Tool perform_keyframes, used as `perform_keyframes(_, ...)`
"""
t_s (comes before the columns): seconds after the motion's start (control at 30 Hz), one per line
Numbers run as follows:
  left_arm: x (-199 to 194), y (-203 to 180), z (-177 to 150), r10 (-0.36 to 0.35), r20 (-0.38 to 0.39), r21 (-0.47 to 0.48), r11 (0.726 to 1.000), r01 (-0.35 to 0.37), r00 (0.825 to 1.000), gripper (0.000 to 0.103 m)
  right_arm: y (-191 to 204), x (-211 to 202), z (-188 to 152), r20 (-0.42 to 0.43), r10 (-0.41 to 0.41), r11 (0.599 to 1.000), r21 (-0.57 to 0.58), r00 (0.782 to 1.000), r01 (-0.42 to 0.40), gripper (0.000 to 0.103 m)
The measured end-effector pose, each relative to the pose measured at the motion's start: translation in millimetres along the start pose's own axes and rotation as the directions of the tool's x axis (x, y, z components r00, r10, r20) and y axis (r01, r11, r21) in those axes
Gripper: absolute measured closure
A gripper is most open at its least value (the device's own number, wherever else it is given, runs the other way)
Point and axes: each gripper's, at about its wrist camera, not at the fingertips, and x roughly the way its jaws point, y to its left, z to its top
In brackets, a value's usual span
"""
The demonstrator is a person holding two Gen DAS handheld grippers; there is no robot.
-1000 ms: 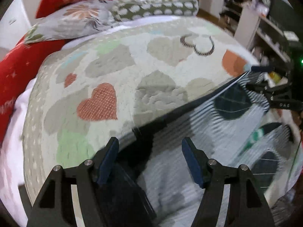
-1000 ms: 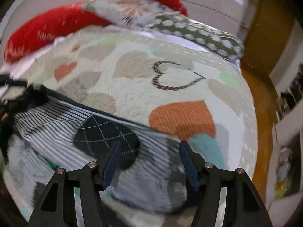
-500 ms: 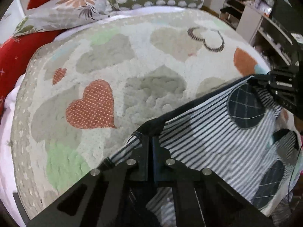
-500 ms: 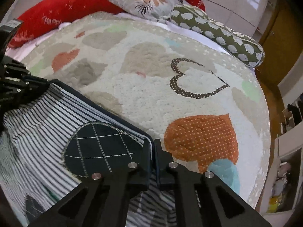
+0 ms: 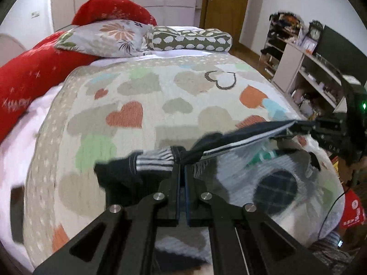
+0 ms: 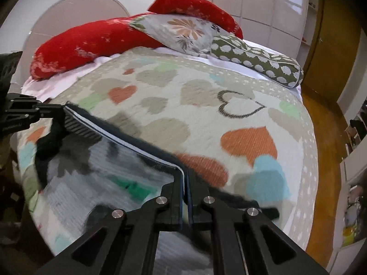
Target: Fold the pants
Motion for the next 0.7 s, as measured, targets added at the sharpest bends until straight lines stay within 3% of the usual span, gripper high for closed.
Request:
perform_keyframes(0.1, -9.4, -7.3, -40.9, 0.023, 0.007, -0.032, 0.999, -0.022, 1.0, 0.1, 17.4, -14.5, -30.6, -0.002, 0.044, 0.999, 0.019, 0.999, -0.044, 0.099)
perform_keyframes(0.2, -1.5, -8.2, -78.1, 0.034, -0.047, -0.088, 0.995, -0.038, 0.998, 0.1, 33.0, -13.1, -65.1, -0.041, 0.062, 0.998, 0.028, 0.997, -0.061, 0.099)
perform_keyframes(0.33, 6.7, 5.4, -116.8, -0.017, -0.117, -0.224, 0.975, -0.009, 0.993, 0.1, 37.6, 2.6, -104.1, -0.101, 0.072, 0.993, 0.102, 0.992, -0.061, 0.098)
perform_keyframes(0.47, -15.3, 25.7, -125.6, -0.086, -0.059, -0.335, 0.94, 0.061, 0.995, 0.099, 30.9, -4.5, -121.1, -0.07, 0.091, 0.978, 0.196, 0.993, -0.076, 0.094)
perform_keyframes(0.5, -20.7, 31.5, -122.5, -0.089, -0.035, -0.356, 0.932, 0.071, 0.995, 0.095, 28.7, -7.8, -122.0, -0.06, 0.098, 0.974, 0.211, 0.993, -0.083, 0.091)
perform_keyframes(0.53, -25.5, 40.7, -116.3, -0.1, -0.008, -0.39, 0.916, 0.089, 0.995, 0.078, 26.2, -11.5, -123.4, -0.049, 0.105, 0.97, 0.224, 0.993, -0.091, 0.09)
perform_keyframes(0.57, -27.0, 46.4, -111.5, -0.112, 0.007, -0.415, 0.904, 0.105, 0.994, 0.055, 24.7, -12.6, -123.8, -0.046, 0.108, 0.969, 0.229, 0.993, -0.094, 0.088)
perform_keyframes(0.6, -27.8, 53.2, -104.4, -0.134, 0.031, -0.454, 0.881, 0.133, 0.991, 0.046, 23.5, -12.9, -124.6, -0.044, 0.109, 0.967, 0.234, 0.993, -0.096, 0.088)
perform_keyframes(0.63, -26.2, 57.4, -97.2, -0.158, 0.054, -0.482, 0.861, 0.164, 0.986, 0.039, 21.8, -12.5, -124.4, -0.044, 0.111, 0.966, 0.24, 0.993, -0.098, 0.088)
perform_keyframes(0.7, -19.5, 60.8, -82.1, -0.214, 0.081, -0.513, 0.828, 0.225, 0.973, 0.038, 21.4, -11.2, -124.8, -0.044, 0.11, 0.964, 0.247, 0.993, -0.096, 0.088)
